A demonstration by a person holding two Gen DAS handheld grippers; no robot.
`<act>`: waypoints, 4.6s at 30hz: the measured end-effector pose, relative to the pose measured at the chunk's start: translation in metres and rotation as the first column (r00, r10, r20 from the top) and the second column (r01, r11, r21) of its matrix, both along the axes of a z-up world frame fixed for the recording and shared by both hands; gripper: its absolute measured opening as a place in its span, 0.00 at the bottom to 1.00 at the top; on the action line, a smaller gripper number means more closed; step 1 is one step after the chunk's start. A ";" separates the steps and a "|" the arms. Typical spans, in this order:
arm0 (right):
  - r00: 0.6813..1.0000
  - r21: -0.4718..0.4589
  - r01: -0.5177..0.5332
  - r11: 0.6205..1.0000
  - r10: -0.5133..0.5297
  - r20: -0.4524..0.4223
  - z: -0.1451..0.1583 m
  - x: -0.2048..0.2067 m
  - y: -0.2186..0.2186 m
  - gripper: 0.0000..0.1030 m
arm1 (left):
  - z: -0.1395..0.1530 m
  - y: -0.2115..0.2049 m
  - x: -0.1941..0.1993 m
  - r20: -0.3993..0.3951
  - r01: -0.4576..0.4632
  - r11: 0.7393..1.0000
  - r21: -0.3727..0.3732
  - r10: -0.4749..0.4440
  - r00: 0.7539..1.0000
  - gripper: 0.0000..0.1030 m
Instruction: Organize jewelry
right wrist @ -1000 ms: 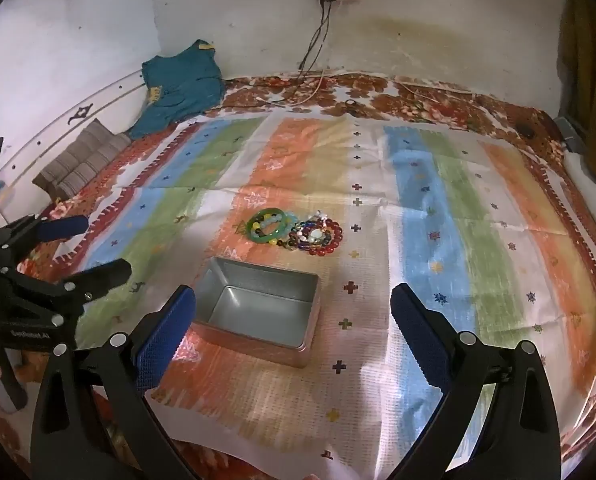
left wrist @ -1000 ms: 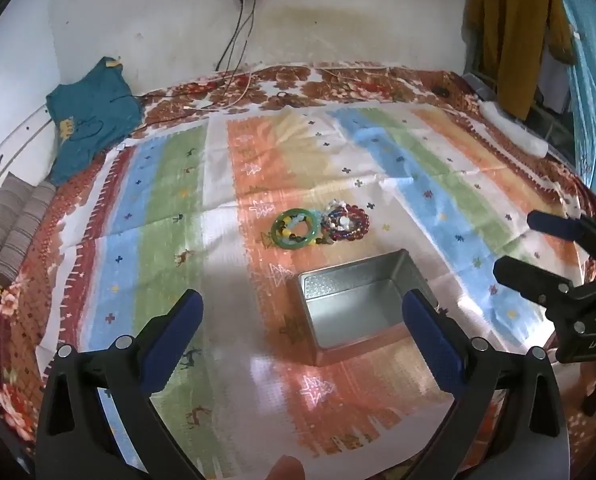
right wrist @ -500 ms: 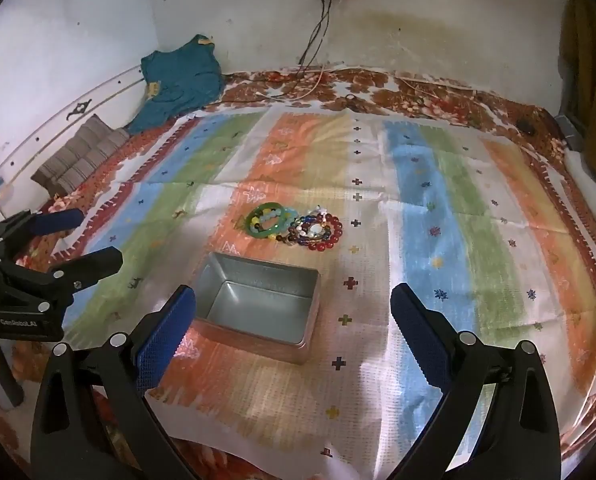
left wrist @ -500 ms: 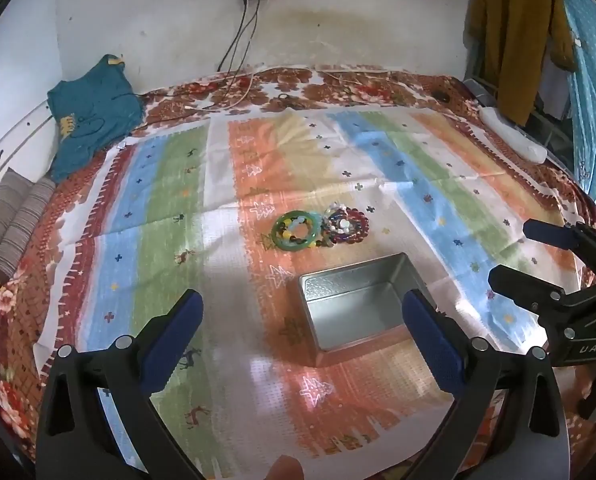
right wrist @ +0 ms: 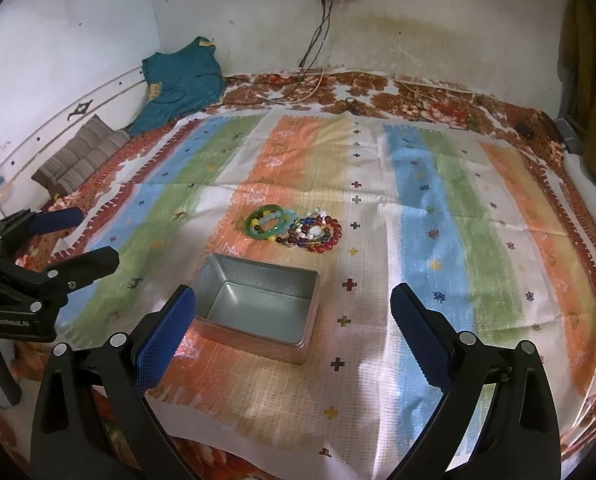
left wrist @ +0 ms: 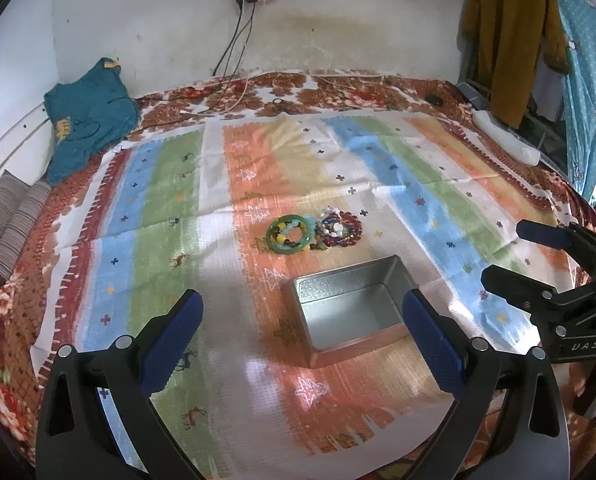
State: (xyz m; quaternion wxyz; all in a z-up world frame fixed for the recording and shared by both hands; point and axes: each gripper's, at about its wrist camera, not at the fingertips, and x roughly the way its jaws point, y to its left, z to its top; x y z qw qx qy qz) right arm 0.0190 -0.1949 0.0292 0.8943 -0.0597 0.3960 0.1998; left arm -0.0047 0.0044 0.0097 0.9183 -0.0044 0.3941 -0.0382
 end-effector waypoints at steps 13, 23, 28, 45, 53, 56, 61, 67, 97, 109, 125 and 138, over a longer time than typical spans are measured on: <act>1.000 -0.008 -0.005 1.000 0.005 -0.013 -0.005 0.001 0.003 0.96 | -0.004 0.006 -0.002 -0.013 0.006 1.000 -0.029 -0.007 1.000 0.95; 0.999 0.000 0.008 1.000 -0.008 -0.033 -0.008 0.004 0.000 0.96 | -0.009 0.015 0.002 -0.030 -0.022 1.000 -0.018 0.021 0.999 0.95; 0.999 -0.009 0.013 1.000 -0.014 -0.048 -0.010 0.008 -0.001 0.96 | -0.006 0.010 0.003 -0.032 -0.022 1.000 0.001 0.022 0.999 0.95; 0.998 -0.107 0.024 0.994 -0.030 -0.058 -0.022 0.030 0.007 0.96 | -0.016 0.023 0.025 -0.081 -0.107 0.992 0.067 0.112 0.990 0.95; 0.987 -0.082 0.083 0.993 -0.094 -0.131 -0.032 0.059 -0.007 0.96 | -0.021 0.035 0.048 -0.112 -0.157 0.987 0.037 0.161 0.981 0.95; 0.980 -0.055 0.110 0.992 -0.118 -0.159 -0.036 0.071 -0.011 0.96 | -0.026 0.040 0.063 -0.120 -0.181 0.983 0.025 0.182 0.976 0.95; 0.983 -0.072 0.084 0.994 -0.094 -0.156 -0.042 0.081 0.003 0.96 | -0.035 0.041 0.079 -0.144 -0.191 0.981 0.041 0.195 0.970 0.95; 0.982 -0.080 0.085 0.993 -0.097 -0.159 -0.044 0.092 0.008 0.96 | -0.038 0.048 0.091 -0.155 -0.211 0.977 0.031 0.214 0.964 0.95; 0.971 -0.143 0.050 0.988 -0.082 -0.225 -0.076 0.134 0.036 0.96 | -0.061 0.047 0.153 -0.186 -0.225 0.970 0.093 0.239 0.953 0.95; 0.973 -0.150 0.001 0.989 -0.036 -0.229 -0.082 0.144 0.048 0.96 | -0.077 0.044 0.176 -0.217 -0.209 0.970 0.123 0.232 0.948 0.94; 0.961 -0.151 -0.100 0.983 0.056 -0.269 -0.091 0.156 0.071 0.96 | -0.100 0.047 0.202 -0.295 -0.178 0.981 0.080 0.194 0.936 0.94; 0.948 -0.179 -0.143 0.973 0.083 -0.308 -0.110 0.170 0.084 0.92 | -0.123 0.049 0.226 -0.345 -0.138 0.985 0.108 0.167 0.924 0.87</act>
